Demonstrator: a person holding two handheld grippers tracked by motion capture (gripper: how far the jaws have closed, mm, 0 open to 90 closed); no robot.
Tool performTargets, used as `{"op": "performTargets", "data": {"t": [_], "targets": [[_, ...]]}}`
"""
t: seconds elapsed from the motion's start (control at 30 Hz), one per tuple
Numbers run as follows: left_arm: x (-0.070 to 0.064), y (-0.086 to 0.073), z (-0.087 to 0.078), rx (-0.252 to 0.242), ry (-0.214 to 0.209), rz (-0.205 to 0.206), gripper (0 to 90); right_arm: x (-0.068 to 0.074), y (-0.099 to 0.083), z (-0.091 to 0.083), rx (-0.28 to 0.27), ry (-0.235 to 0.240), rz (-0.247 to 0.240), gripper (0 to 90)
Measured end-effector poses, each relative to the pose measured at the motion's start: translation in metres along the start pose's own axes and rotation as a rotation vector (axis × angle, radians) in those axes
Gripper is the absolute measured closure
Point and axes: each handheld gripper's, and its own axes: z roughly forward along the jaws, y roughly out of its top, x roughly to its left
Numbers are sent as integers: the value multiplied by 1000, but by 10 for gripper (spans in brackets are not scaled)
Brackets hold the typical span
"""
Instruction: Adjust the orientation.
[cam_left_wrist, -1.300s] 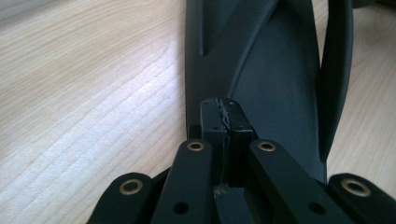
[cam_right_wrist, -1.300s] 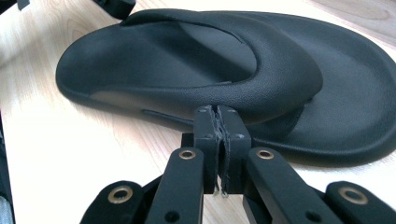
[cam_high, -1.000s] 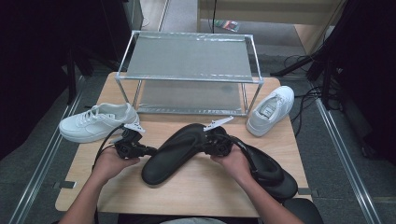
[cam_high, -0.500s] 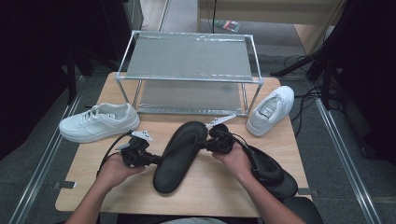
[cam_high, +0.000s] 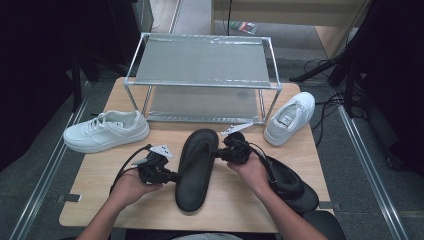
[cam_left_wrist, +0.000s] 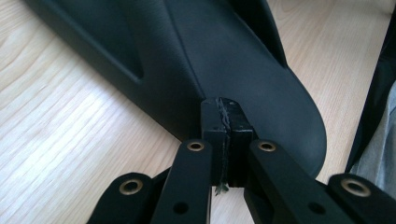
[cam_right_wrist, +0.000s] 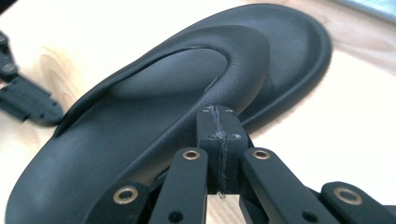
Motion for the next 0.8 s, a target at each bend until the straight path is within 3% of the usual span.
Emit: {"op": "performTargets", "data": {"t": [0.1, 0.27, 0.47, 0.8], "targets": [[-4, 2, 4, -7, -10, -4, 900, 0, 0, 0, -12, -29, -1, 900], [-11, 4, 12, -16, -46, 7, 900, -1, 0, 1, -24, -33, -4, 900], [-23, 9, 21, -33, -57, 28, 900, 2, 0, 2, -35, -65, -14, 900], [-30, 16, 32, -46, -85, 35, 900, 0, -1, 2, -56, -85, -17, 900]]}}
